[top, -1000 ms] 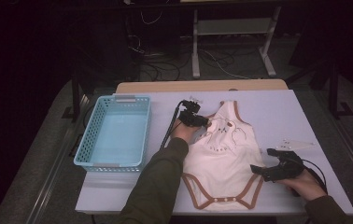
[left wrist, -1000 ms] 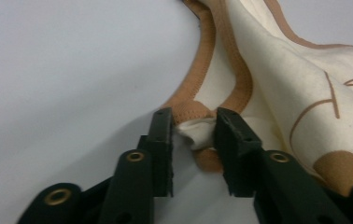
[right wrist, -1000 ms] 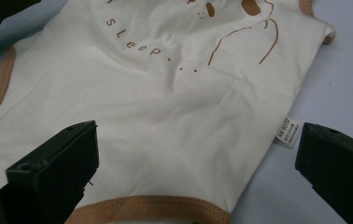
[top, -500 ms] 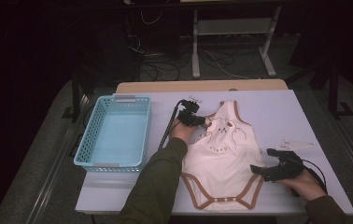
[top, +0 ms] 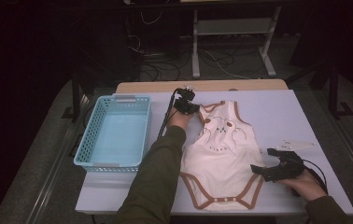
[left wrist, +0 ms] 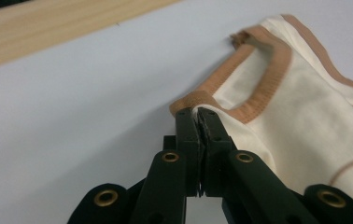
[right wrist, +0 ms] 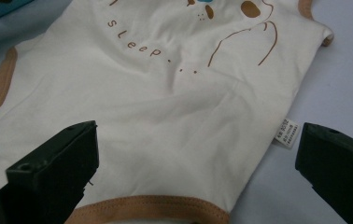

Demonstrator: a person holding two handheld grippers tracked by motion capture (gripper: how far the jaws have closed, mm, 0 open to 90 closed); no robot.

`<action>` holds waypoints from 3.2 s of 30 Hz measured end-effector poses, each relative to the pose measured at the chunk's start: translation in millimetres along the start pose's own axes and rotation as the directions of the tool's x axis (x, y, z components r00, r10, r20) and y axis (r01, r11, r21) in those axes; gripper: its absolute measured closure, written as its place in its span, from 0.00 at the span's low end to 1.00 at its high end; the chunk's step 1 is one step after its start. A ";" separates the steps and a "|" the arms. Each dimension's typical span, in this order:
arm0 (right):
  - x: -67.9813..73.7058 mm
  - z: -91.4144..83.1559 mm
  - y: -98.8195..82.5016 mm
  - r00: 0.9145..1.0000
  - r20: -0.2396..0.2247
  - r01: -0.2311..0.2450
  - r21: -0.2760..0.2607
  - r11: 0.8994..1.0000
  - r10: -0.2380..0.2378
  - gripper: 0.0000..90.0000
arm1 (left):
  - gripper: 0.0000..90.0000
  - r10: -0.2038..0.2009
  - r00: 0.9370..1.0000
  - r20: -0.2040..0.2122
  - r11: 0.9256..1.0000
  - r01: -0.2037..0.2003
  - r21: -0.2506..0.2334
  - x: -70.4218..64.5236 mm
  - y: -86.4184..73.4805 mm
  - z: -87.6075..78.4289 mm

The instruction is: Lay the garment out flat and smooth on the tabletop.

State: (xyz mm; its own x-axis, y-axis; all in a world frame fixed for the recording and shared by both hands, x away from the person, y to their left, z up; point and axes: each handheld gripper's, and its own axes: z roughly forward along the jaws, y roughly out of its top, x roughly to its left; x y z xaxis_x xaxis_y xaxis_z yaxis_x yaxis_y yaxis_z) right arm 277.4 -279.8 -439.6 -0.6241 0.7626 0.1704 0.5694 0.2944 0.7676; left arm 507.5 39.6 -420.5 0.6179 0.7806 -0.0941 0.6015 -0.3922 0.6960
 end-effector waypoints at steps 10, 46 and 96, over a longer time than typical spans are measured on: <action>1.2 -2.1 -0.1 1.000 -0.005 0.007 -0.010 1.000 -0.007 0.00 | 0.97 0.043 0.995 -0.087 0.999 -0.042 0.013 11.2 24.6 6.3; 2.3 -0.1 -0.1 1.000 -0.011 0.013 0.000 1.000 -0.013 0.00 | 0.71 0.008 0.999 -0.053 1.000 -0.009 -0.015 -5.7 -20.4 -27.8; 3.2 1.2 0.2 1.000 -0.007 0.016 0.005 1.000 -0.016 0.00 | 0.96 0.103 0.989 0.103 0.994 -0.108 0.037 -67.8 -51.6 -8.0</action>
State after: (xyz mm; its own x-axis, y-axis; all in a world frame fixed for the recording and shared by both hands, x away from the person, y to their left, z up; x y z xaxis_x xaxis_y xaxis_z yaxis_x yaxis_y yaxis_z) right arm 276.1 -276.6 -439.7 -0.6369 0.7537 0.1620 0.5617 0.3097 0.7672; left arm 430.6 10.9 -444.4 0.7256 0.6817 -0.0944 0.5497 -0.4915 0.6755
